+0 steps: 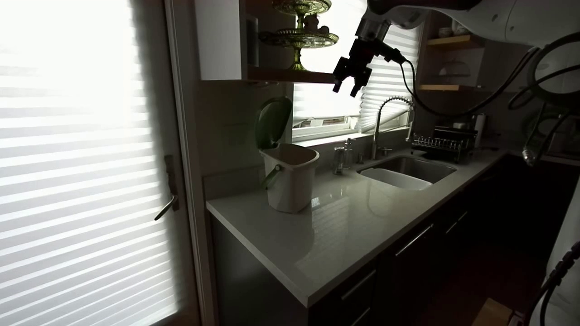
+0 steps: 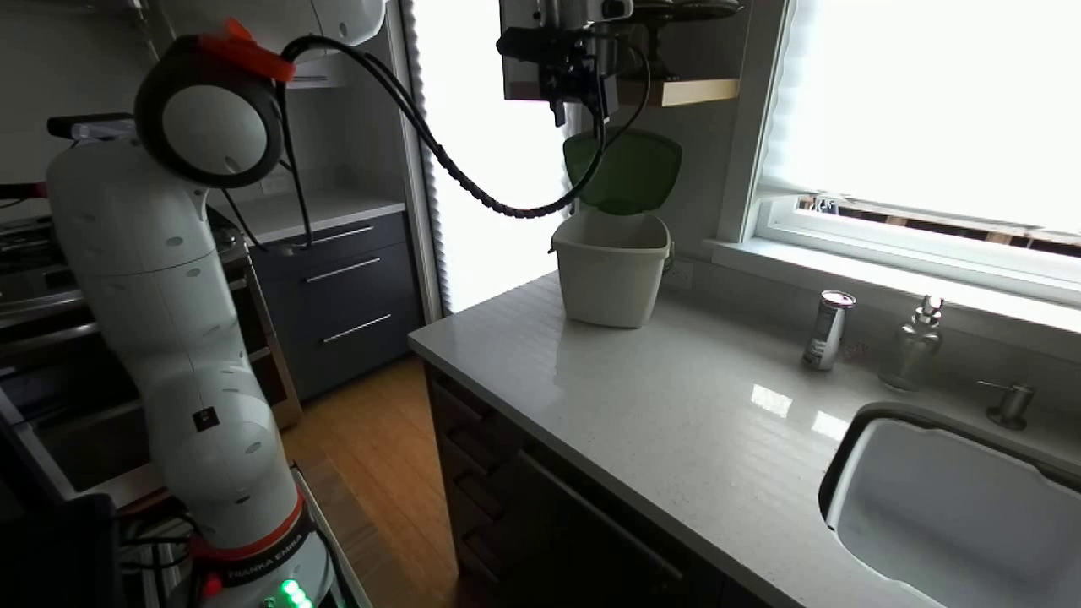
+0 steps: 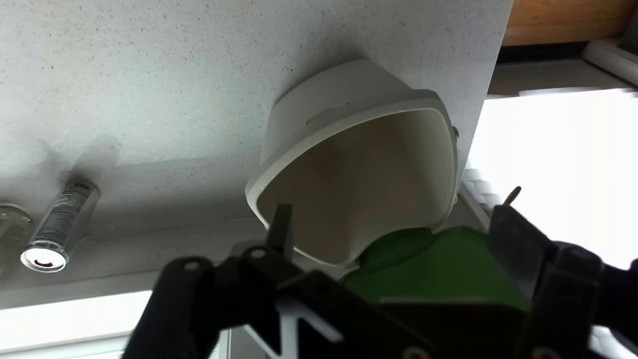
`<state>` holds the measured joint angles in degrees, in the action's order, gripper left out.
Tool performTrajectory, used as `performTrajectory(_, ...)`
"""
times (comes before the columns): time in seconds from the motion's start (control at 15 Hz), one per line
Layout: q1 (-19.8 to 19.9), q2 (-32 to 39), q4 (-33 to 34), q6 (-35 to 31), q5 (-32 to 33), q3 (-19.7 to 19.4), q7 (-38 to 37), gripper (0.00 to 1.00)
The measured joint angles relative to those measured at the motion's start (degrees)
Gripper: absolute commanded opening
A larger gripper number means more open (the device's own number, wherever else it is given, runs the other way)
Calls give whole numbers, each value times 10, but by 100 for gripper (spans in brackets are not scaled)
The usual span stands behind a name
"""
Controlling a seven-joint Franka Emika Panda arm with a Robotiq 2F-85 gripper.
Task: Open the lid of the bin
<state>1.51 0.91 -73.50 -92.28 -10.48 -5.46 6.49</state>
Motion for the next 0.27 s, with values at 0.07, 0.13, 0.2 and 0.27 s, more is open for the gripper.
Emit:
performTrajectory(0.07,0,1,0,0,0,0,-1,100)
performTrajectory(0.13,0,2,0,0,0,0,-3,100)
performTrajectory(0.2,0,2,0,0,0,0,-4,100)
performTrajectory(0.27,0,2,0,0,0,0,-4,100)
